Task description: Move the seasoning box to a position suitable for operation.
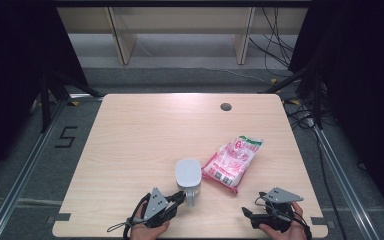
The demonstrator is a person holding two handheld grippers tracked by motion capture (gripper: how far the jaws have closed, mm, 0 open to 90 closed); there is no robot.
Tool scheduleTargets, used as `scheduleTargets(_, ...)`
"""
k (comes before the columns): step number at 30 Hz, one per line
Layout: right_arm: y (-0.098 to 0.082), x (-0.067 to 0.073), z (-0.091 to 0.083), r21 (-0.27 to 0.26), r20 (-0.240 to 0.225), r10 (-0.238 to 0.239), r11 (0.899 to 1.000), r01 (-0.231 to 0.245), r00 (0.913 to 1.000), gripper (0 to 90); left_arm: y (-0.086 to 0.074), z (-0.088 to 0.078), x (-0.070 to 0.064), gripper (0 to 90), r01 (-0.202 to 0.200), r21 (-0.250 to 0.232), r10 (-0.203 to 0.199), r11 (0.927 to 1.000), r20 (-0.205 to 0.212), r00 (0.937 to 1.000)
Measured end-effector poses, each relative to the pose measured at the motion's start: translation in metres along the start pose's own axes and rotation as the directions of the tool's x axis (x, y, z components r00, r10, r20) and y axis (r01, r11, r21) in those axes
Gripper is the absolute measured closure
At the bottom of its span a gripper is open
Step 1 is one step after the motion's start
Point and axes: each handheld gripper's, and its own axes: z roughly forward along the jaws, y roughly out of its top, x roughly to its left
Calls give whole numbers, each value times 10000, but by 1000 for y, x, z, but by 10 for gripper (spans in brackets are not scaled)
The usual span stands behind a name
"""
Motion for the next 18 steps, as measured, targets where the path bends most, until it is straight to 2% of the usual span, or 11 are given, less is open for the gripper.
scheduleTargets(2,0,0,0,2,-50,-25,10000,25,10000,186,0,-12,-3,788,457,-185,-455,9988,106,9989)
scheduleTargets(4,0,0,0,-20,16,-19,10000,19,10000,186,1,-15,-6,785,523,-372,-511,9979,322,9982)
scheduleTargets(5,0,-1,1,29,-25,-125,9999,125,9999,186,4,-18,-9,771,395,-323,-384,9987,343,9987)
scheduleTargets(6,0,0,1,168,96,-163,9997,162,9998,186,9,-21,-16,714,431,-264,-425,9987,226,9988)
scheduleTargets(8,0,1,1,187,95,-156,9997,155,9998,186,10,-20,-17,642,427,-369,-417,9984,269,9988)
scheduleTargets(9,-1,4,0,155,222,152,9998,-156,9996,187,11,-20,-19,642,319,-219,-313,9993,297,9991)
scheduleTargets(11,0,0,1,117,10,-179,9998,179,9998,190,11,-13,-23,576,611,-233,-599,9979,503,9969)
scheduleTargets(13,-1,1,1,93,177,-178,9998,176,9997,190,12,-12,-24,547,591,-93,-586,9982,491,9971)
scheduleTargets(14,0,1,1,193,28,-111,9998,110,9999,190,14,-5,-27,535,441,35,-442,9990,229,9988)
scheduleTargets(16,0,1,1,151,100,-97,9998,96,9999,190,14,0,-29,530,442,37,-443,9990,83,9990)
scheduleTargets(18,-1,2,1,14,185,-33,10000,32,9998,190,15,10,-29,531,328,183,-330,9993,114,9994)
